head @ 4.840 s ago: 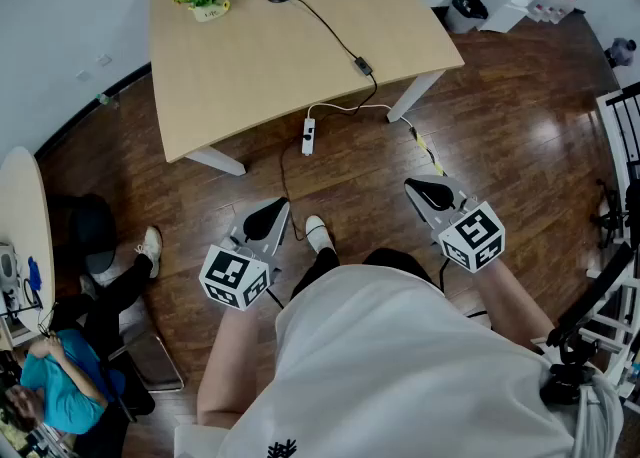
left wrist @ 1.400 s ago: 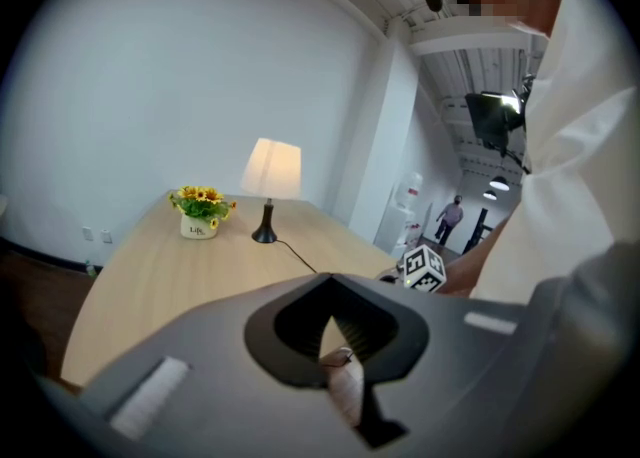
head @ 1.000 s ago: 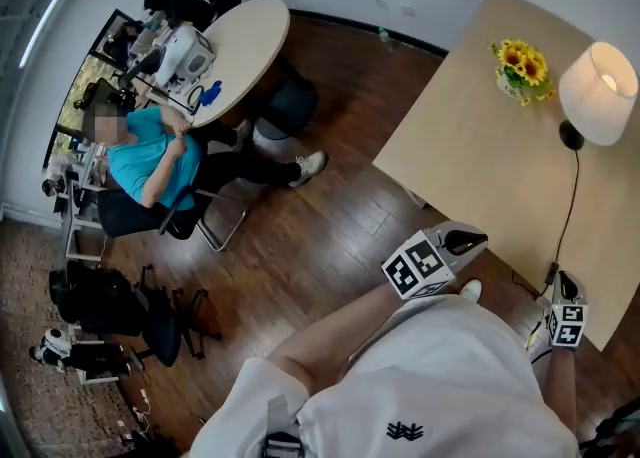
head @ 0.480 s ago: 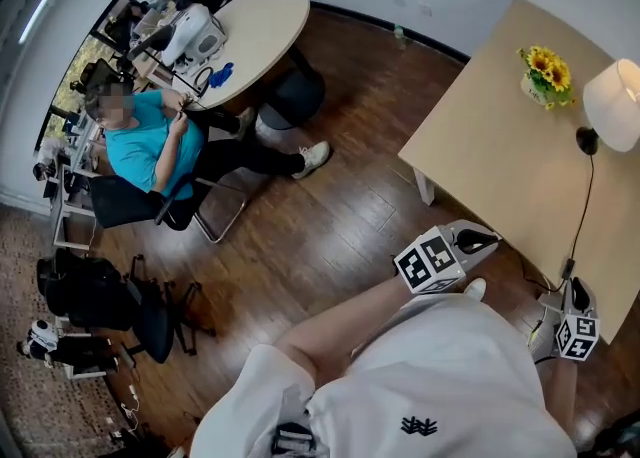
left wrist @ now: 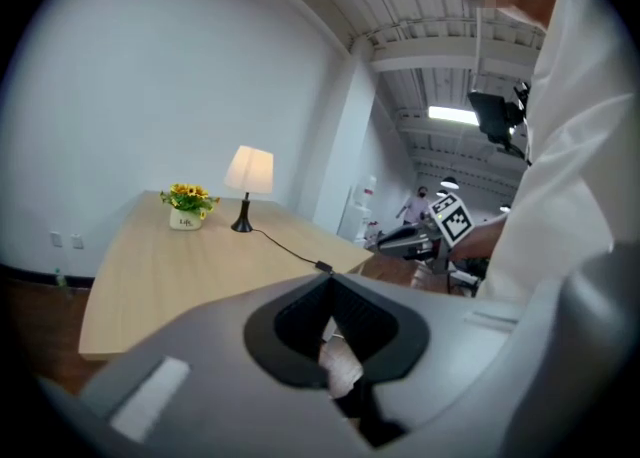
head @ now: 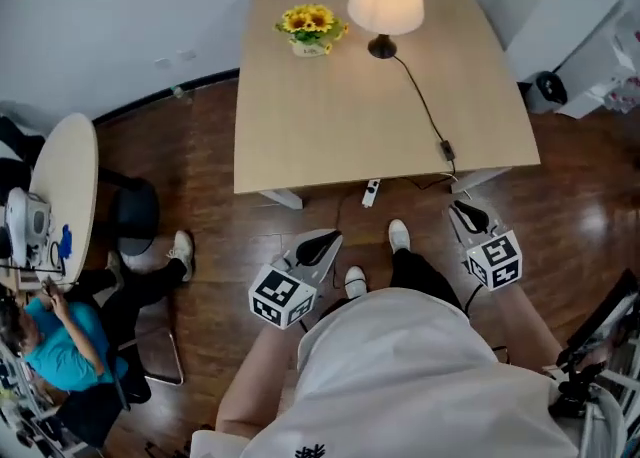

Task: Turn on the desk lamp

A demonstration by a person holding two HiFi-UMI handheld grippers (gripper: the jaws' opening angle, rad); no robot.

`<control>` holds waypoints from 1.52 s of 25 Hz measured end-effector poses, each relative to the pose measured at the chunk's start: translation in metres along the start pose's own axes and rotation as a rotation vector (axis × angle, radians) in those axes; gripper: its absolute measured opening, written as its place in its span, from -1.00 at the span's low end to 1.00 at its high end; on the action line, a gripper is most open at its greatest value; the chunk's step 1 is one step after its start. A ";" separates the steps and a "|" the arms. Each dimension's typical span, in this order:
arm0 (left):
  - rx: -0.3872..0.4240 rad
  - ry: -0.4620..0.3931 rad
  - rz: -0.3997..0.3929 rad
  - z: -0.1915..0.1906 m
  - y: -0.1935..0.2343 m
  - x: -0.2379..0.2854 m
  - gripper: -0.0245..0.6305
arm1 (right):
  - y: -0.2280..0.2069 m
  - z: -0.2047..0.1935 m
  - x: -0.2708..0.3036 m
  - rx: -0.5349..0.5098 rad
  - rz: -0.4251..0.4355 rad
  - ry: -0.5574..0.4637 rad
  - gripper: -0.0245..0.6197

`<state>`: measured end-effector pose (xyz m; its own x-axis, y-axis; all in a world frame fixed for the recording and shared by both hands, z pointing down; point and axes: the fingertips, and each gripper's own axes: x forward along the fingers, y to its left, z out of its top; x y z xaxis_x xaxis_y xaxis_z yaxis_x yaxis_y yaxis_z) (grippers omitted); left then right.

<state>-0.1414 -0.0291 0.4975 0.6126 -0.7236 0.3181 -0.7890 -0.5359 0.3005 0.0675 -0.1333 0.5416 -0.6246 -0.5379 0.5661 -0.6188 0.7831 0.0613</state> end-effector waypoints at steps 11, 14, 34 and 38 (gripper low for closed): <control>0.046 0.005 -0.028 0.002 -0.039 -0.010 -0.91 | 0.038 -0.001 -0.056 0.026 0.010 -0.057 -0.79; 0.068 -0.003 -0.033 0.001 -0.052 -0.009 -0.91 | 0.039 -0.004 -0.070 0.021 0.015 -0.069 -0.79; 0.048 0.012 0.044 -0.042 -0.247 -0.019 -0.91 | 0.068 -0.105 -0.232 0.060 0.153 -0.111 -0.72; 0.037 0.054 0.039 -0.049 -0.255 -0.027 -0.91 | 0.064 -0.096 -0.243 0.058 0.138 -0.131 -0.68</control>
<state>0.0455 0.1482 0.4563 0.5822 -0.7204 0.3769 -0.8129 -0.5241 0.2540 0.2251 0.0771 0.4868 -0.7595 -0.4661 0.4538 -0.5473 0.8349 -0.0585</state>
